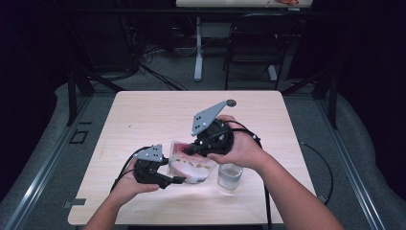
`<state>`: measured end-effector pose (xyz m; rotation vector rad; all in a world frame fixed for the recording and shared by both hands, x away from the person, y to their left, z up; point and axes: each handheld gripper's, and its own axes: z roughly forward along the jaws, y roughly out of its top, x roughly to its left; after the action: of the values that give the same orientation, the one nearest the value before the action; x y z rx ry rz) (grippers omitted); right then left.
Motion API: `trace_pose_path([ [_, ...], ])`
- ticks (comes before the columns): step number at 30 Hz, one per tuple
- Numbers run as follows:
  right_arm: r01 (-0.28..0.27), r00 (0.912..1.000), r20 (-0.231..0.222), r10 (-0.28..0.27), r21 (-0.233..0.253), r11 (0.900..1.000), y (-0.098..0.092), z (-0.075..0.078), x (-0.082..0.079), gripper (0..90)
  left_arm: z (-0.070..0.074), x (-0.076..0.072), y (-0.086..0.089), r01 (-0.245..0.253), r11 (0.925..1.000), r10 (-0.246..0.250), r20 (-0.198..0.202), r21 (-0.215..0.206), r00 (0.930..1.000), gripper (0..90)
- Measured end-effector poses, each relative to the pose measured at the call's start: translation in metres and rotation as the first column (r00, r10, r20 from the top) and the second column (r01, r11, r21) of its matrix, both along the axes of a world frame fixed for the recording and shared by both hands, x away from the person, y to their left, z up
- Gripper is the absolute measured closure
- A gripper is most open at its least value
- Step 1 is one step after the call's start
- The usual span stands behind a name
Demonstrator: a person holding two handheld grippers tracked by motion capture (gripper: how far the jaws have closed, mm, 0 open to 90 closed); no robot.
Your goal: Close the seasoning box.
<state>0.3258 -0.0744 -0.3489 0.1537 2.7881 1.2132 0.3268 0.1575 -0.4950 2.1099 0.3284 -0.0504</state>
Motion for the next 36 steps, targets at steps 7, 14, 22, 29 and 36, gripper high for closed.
trace_pose_path([
  [7,-0.010,0.9999,0.004,0.010,0.002,1.000,-0.0004,0.0023,-0.0013,90.0,-0.0033,0.0014,-0.0031,0.021,0.9997,-0.021,-0.004,-0.007,0.9998,38.9],
  [14,-0.013,0.9999,0.010,0.013,0.010,1.000,0.0010,0.0041,-0.0021,90.0,-0.0073,0.0022,-0.0055,0.019,0.9997,-0.019,-0.014,-0.018,0.9997,37.7],
  [22,-0.007,1.0000,0.005,0.007,0.018,1.000,-0.0009,0.0014,-0.0011,90.0,-0.0081,0.0029,-0.0039,0.031,0.9995,-0.032,-0.018,-0.011,0.9993,44.7],
  [29,-0.007,1.0000,0.001,0.007,0.020,1.000,-0.0042,-0.0006,0.0009,90.0,-0.0077,0.0023,-0.0024,0.028,0.9996,-0.028,-0.002,0.003,0.9996,50.1],
  [36,-0.007,0.9999,-0.016,0.007,0.023,1.000,-0.0059,-0.0034,0.0024,89.8,-0.0045,0.0000,0.0009,0.032,0.9988,-0.032,-0.011,0.036,0.9994,54.3],
])
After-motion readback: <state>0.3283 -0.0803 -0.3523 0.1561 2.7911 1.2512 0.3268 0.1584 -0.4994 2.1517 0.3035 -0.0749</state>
